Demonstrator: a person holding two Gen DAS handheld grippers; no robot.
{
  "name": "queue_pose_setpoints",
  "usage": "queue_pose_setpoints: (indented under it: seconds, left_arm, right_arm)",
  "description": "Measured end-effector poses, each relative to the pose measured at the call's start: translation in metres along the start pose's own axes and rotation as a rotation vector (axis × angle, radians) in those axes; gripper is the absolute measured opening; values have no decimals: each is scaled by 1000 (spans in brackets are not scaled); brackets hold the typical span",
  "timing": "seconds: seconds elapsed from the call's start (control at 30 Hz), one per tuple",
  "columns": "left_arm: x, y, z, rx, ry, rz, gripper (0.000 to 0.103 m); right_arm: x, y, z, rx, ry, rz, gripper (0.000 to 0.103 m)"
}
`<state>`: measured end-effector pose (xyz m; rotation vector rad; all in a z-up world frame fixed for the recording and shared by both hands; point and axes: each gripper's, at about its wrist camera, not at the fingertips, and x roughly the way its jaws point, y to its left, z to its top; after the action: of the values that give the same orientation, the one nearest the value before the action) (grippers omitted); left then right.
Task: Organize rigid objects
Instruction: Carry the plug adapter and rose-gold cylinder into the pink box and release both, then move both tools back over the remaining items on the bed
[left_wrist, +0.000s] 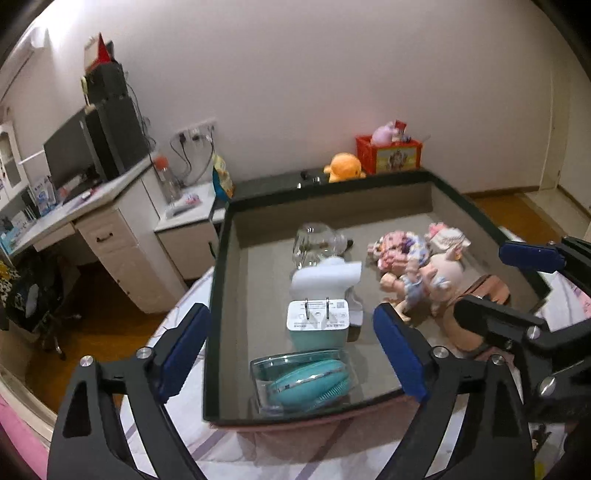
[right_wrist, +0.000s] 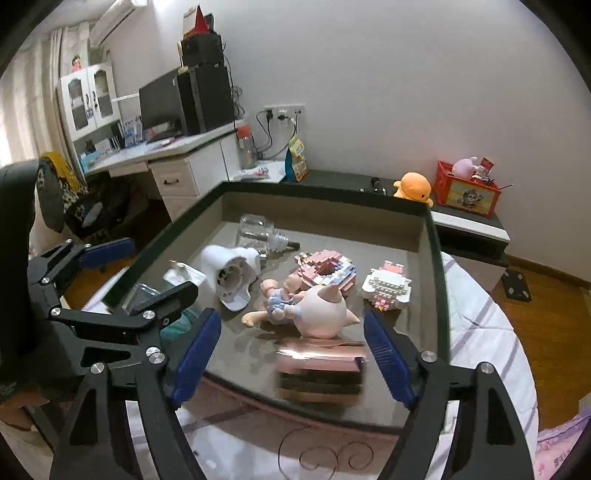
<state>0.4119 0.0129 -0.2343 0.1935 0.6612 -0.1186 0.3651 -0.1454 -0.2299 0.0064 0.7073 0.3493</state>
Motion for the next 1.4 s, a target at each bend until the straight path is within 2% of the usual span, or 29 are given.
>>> queue_pose_setpoints:
  seconds: [0.2, 0.33, 0.57, 0.7, 0.73, 0.77, 0.8, 0.93, 1.1, 1.4]
  left_arm:
    - [-60, 5, -6, -37, -98, 20, 103]
    - [-114, 6, -14, -56, -187, 42, 103]
    - [-209, -4, -35, -84, -345, 76, 103]
    - [-246, -15, -51, -73, -403, 94, 103]
    - [-255, -18, -57, -75, -418, 95, 103]
    - [-261, -21, -60, -73, -427, 94, 103]
    - [-267, -22, -63, -74, -436, 94, 103]
    - [-287, -23, -75, -93, -455, 102, 103]
    - [-307, -20, -86, -126, -485, 112, 103]
    - [-324, -26, -97, -104, -496, 111, 103]
  right_arm:
    - [-53, -2, 0, 23, -92, -45, 84]
    - [-105, 9, -5, 5, -187, -81, 88]
    - [-194, 35, -25, -30, -355, -140, 89]
    - [-230, 50, -41, -43, -437, -176, 89]
    - [-237, 53, -44, -40, -453, -183, 92]
    - [-242, 55, -47, -36, -467, -186, 103]
    - [-248, 56, -51, -30, -482, -185, 103]
    - [-263, 59, -64, -1, -512, -209, 103]
    - [-275, 69, -78, -9, -509, -237, 103]
    - [-290, 74, -96, 4, -507, -243, 103]
